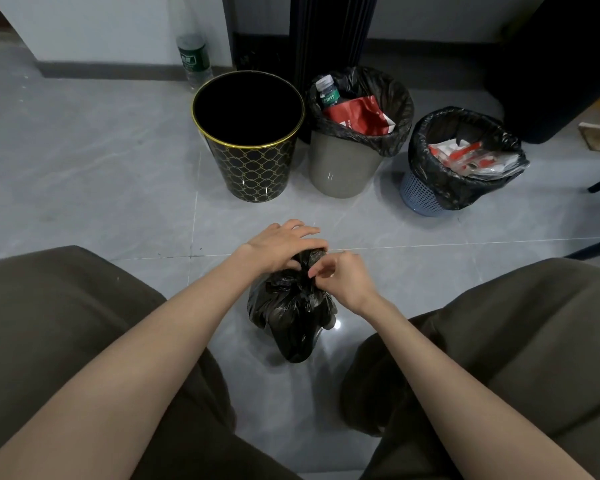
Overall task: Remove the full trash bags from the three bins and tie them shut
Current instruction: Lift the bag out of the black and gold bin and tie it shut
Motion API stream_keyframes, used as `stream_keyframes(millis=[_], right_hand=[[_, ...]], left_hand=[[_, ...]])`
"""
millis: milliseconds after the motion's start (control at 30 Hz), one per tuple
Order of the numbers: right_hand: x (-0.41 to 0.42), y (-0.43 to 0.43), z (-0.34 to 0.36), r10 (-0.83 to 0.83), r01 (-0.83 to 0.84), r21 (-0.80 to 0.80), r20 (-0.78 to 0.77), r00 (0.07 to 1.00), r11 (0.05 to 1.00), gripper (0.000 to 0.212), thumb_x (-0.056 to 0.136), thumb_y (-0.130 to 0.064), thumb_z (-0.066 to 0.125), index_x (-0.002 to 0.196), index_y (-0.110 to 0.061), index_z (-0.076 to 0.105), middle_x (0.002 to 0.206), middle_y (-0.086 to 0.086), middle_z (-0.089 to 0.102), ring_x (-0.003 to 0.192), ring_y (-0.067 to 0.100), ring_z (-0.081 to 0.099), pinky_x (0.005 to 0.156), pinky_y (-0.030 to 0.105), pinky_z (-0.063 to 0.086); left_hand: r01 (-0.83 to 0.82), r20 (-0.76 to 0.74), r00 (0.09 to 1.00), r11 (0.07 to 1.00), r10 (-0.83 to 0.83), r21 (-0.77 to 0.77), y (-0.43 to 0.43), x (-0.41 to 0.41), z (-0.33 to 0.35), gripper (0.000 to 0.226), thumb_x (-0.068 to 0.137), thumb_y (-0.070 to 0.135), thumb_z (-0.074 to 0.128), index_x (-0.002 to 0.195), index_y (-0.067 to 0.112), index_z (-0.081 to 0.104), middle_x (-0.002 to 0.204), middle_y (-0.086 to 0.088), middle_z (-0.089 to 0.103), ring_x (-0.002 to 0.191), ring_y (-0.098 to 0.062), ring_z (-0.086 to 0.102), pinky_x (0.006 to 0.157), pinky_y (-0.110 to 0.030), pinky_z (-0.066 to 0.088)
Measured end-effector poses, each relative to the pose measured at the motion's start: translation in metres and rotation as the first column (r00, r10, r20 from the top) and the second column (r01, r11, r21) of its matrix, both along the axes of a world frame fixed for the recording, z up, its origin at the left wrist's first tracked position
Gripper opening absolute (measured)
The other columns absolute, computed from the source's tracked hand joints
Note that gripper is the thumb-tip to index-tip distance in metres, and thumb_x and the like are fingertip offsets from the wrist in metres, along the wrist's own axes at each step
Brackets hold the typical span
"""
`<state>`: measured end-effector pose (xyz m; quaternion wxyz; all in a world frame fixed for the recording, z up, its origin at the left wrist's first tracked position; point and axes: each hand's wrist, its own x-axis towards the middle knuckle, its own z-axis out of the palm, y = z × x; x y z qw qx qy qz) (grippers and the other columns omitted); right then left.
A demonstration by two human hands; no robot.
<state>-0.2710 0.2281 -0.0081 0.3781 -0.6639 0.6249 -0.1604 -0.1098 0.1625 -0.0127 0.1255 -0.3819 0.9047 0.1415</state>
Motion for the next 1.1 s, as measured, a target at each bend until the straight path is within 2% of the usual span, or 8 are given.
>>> stream_keyframes(millis=[100,267,400,567,700,800,900,1100], right_hand=[[-0.002,0.002,-0.008,-0.021,0.018,-0.077,-0.04,0.999,0.997,0.018,0.077,-0.002,0.065,0.082,-0.016,0.076,0.078,0.003,0.073,0.074,0.016,0.066,0.079,0.024,0.05],[0.003,0.012,-0.022,-0.089,0.082,-0.274,-0.013,0.996,0.958,0.021,0.076,0.002,0.063,0.086,-0.013,0.074,0.083,0.003,0.073,0.079,0.02,0.067,0.079,0.035,0.055],[0.007,0.017,-0.03,-0.049,0.01,-0.458,-0.073,0.996,0.889,0.021,0.071,0.006,0.067,0.081,-0.011,0.072,0.078,0.0,0.072,0.074,0.023,0.064,0.074,0.018,0.044],[0.009,0.021,-0.036,-0.034,0.002,-0.552,-0.049,0.998,0.834,0.019,0.07,0.008,0.068,0.079,-0.009,0.071,0.079,-0.003,0.072,0.074,0.02,0.065,0.073,0.02,0.046],[0.01,0.022,-0.043,-0.177,0.187,-0.505,0.068,0.982,0.843,0.019,0.073,0.003,0.071,0.078,-0.015,0.075,0.082,-0.006,0.073,0.083,0.007,0.063,0.077,0.02,0.049],[0.01,0.022,-0.047,-0.278,0.309,-0.419,0.134,0.951,0.854,0.022,0.072,-0.001,0.074,0.082,-0.021,0.077,0.085,-0.01,0.068,0.085,-0.004,0.052,0.081,0.005,0.04],[0.011,0.023,-0.048,-0.298,0.332,-0.38,0.148,0.943,0.863,0.024,0.071,-0.002,0.076,0.084,-0.023,0.078,0.085,-0.01,0.061,0.082,-0.007,0.049,0.079,0.003,0.038],[0.009,0.021,-0.048,-0.314,0.357,-0.348,0.173,0.933,0.867,0.023,0.07,-0.005,0.077,0.084,-0.024,0.078,0.085,-0.001,0.064,0.084,-0.008,0.047,0.078,0.011,0.045]], left_hand=[[-0.049,-0.039,0.998,0.999,0.048,-0.013,0.001,0.008,-0.001,0.056,0.091,0.039,0.054,0.141,0.034,0.032,0.154,0.004,0.022,0.139,-0.02,0.02,0.102,-0.04,0.035],[-0.197,-0.139,0.968,0.976,0.209,0.091,0.014,0.018,0.001,0.046,0.08,0.033,0.062,0.121,0.021,0.045,0.131,0.002,0.047,0.126,-0.018,0.04,0.094,-0.04,0.043],[-0.326,-0.157,0.92,0.922,0.36,0.207,0.029,0.023,0.0,0.039,0.072,0.031,0.065,0.099,0.016,0.043,0.1,-0.002,0.059,0.094,-0.025,0.054,0.076,-0.04,0.047],[-0.414,-0.121,0.87,0.841,0.478,0.35,0.043,0.024,-0.006,0.034,0.073,0.036,0.067,0.082,0.017,0.041,0.077,0.003,0.052,0.073,-0.021,0.048,0.063,-0.033,0.038],[-0.494,-0.224,0.665,0.645,0.712,0.583,0.044,0.016,-0.015,0.02,0.094,0.031,0.048,0.094,0.015,0.06,0.083,-0.002,0.061,0.078,-0.014,0.055,0.073,-0.026,0.042],[-0.467,-0.342,0.519,0.596,0.783,0.654,0.048,0.012,-0.023,0.018,0.095,0.013,0.051,0.101,0.008,0.067,0.066,0.005,0.057,0.055,0.008,0.052,0.058,-0.009,0.037],[-0.446,-0.363,0.464,0.567,0.808,0.692,0.052,0.009,-0.029,0.017,0.088,0.009,0.063,0.102,0.003,0.07,0.07,0.009,0.061,0.05,0.013,0.052,0.058,-0.003,0.038],[-0.41,-0.362,0.349,0.488,0.864,0.77,0.051,0.01,-0.031,0.026,0.083,0.005,0.069,0.108,-0.002,0.068,0.088,-0.005,0.068,0.062,0.014,0.059,0.07,-0.003,0.046]])
